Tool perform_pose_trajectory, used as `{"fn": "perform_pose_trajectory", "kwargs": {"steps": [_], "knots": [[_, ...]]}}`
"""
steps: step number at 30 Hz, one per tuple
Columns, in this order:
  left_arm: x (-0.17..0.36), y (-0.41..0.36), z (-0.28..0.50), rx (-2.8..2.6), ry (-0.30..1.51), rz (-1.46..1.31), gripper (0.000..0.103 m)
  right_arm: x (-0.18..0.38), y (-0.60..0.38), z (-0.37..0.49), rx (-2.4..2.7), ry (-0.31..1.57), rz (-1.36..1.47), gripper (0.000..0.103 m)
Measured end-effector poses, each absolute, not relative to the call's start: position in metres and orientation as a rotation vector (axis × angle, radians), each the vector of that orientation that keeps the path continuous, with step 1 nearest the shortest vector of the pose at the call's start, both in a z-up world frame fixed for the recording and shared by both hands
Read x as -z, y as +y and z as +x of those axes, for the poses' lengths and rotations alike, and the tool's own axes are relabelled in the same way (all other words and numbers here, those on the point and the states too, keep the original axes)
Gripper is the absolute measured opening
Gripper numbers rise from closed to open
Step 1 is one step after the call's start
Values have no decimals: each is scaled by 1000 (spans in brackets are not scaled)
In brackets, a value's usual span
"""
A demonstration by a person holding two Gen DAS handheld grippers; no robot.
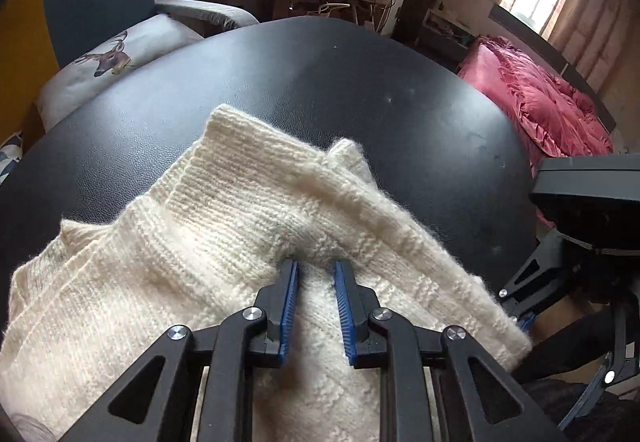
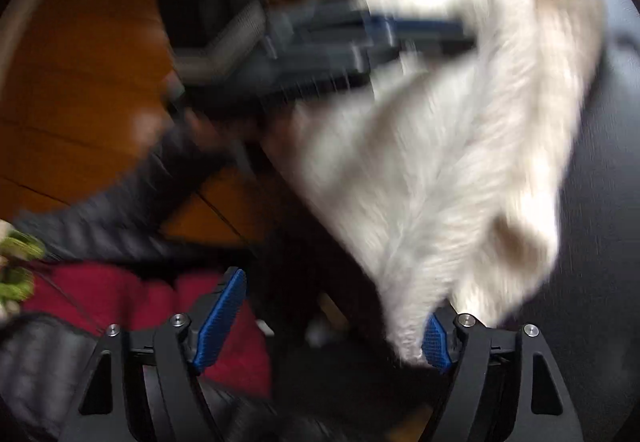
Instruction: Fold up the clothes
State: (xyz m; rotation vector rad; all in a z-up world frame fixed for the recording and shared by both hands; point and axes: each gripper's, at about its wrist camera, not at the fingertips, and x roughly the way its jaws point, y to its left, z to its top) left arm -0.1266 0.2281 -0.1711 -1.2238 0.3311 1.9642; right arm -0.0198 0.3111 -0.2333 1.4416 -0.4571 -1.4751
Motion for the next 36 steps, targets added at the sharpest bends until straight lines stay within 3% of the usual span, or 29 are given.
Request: {"fn": "perform_pose_trajectory", "kwargs": {"steps": [4,11,16,19,20,21,23,27,34,36], "knots": [[160,225,-119,-1988,290,-1181,20,221,331,-14,1600,-483,1458,72],[137,150,-109,-2136,49,-1125,20,173,356,-14,1998,-472,1350,74],[148,107,-108,-2208,-16,-1174,20,144,334,-45,2360,-319,1172,73],[155,93,-104,-2225,-31,-1189,20,160,312,-83,2441,-205,1252,61],[156,91,-102,-2228,-32,-1188,20,167,308,-95,2457,-168,1288,52],[159,90,-101,-2226,-26,-1202,20,175,308,-104,2473,-120,1321,35],[167,92,-98,-2219,-7,-1245,20,186,305,-113,2504,12,1373,11],[177,88,-97,-2213,-49,-1263,20,182,313,-110,2623,191,1399,8],[166,66,-88,-2241,-153,-1237,20,189,333,-108,2590,-1,1459,11],[154,52,-82,-2262,-204,-1212,21,177,339,-105,2588,-74,1422,21]]}}
